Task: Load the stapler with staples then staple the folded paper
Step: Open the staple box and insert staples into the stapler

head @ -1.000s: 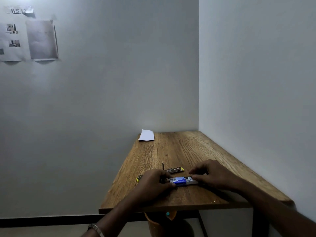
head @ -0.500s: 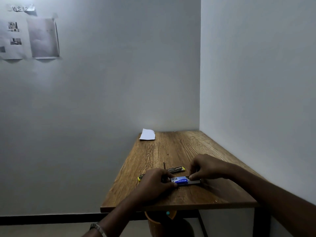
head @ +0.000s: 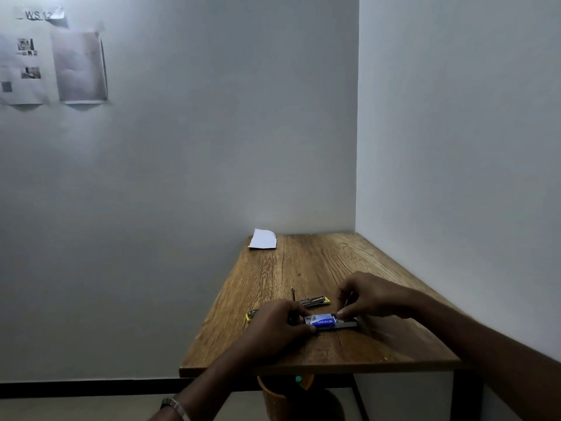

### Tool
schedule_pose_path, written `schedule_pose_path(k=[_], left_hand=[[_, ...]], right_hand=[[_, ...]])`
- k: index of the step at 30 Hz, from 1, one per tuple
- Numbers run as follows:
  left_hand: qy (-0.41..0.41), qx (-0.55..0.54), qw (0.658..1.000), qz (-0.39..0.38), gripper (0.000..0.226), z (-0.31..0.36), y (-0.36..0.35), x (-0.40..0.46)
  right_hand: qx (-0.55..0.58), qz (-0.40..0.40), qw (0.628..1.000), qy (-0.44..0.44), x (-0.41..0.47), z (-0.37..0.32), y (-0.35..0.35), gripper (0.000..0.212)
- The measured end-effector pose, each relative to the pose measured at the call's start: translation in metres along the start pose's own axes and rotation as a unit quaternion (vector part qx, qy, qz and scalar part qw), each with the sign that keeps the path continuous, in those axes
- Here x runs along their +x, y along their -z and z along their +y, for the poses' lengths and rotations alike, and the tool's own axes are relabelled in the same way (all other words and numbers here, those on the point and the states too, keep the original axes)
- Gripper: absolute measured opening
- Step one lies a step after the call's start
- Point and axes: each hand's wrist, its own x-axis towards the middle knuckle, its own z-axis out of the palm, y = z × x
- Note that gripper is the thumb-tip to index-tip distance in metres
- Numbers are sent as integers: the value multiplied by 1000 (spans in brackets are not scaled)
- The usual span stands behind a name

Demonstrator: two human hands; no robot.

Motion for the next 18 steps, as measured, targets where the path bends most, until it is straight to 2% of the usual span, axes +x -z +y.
schedule_pose_path(k=[3,12,18], left_hand=[[-1,1,1000,-2,38,0,0,0],[3,-3,1000,0,37,1,1,-1],[15,-32,999,27,42,2,3,-5]], right_hand=[[63,12,998,9,-2,5,-3,6],[207,83,974,30,-5,19,-7,16],[222,89,971,28,-10,25,-11,14]])
